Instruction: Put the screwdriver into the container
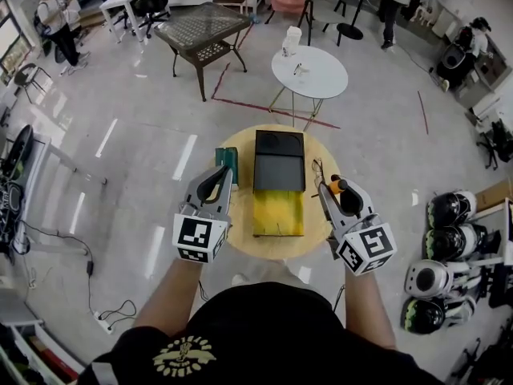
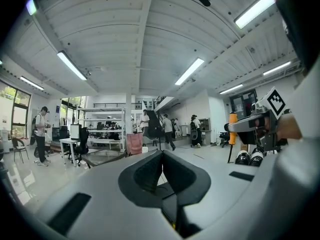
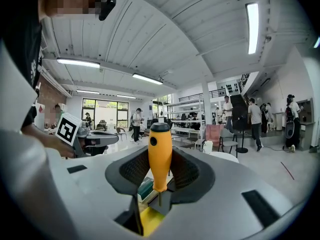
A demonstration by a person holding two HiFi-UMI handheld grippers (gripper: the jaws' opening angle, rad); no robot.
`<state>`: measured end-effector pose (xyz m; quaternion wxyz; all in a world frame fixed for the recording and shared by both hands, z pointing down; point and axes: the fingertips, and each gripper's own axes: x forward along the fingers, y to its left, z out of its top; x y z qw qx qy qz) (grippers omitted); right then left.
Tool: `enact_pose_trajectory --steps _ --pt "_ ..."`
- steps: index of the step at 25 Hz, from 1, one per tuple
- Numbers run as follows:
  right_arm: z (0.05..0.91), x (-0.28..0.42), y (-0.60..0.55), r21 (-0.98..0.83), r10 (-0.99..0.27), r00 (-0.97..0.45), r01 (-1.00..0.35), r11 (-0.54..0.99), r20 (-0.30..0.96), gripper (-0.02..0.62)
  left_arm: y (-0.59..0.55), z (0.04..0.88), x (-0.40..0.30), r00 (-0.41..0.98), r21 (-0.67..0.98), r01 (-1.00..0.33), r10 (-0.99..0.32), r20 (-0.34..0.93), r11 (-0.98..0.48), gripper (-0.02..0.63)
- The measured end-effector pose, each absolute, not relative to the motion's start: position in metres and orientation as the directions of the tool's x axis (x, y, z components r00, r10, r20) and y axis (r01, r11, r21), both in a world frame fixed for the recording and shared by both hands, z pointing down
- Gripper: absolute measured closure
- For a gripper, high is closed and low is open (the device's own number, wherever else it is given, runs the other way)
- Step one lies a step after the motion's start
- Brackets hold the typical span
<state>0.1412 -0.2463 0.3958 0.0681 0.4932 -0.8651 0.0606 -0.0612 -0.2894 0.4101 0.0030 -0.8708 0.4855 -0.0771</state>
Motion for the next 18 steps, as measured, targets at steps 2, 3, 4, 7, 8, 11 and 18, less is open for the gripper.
enact_pose_trajectory --steps 2,3,4,7,8,11,18 --pt "0.398 0.143 -0.252 -0.048 -0.845 -0.501 -0.864 0.502 0.186 0.463 -0.295 0.414 -0.061 0.514 -0.076 -0.847 -0.846 0.141 -0.527 0.588" --pt "0.399 0.143 -0.255 -0.050 -0.844 -0.502 -0.863 0.503 0.190 0.463 -0.298 0.416 -0.060 0.512 -0.074 -0.848 -0.847 0.145 -0.525 0.588" --pt "0.399 0.143 -0.258 -0.051 -0.840 -0.507 -0.860 0.508 0.191 0.463 -0.300 0.417 -0.060 0.510 -0.074 -0.849 -0.847 0.149 -0.524 0.588" --pt "0.404 0.143 -0.270 -0.050 -0.826 -0.529 -0.846 0.530 0.196 0.463 -0.308 0.421 -0.057 0.506 -0.073 -0.850 -0.848 0.159 -0.521 0.588" --pt "0.406 0.143 -0.274 -0.053 -0.822 -0.534 -0.843 0.535 0.199 0.463 -0.311 0.422 -0.057 0.504 -0.072 -0.851 -0.848 0.163 -0.520 0.588" --pt "0.414 0.138 -0.281 -0.067 -0.806 -0.551 -0.832 0.551 0.215 0.463 -0.318 0.427 -0.058 0.497 -0.069 -0.856 -0.851 0.171 -0.513 0.588" --pt "0.434 0.122 -0.292 -0.114 -0.755 -0.601 -0.796 0.594 0.262 0.463 -0.336 0.434 -0.056 0.482 -0.061 -0.864 -0.856 0.184 -0.500 0.588"
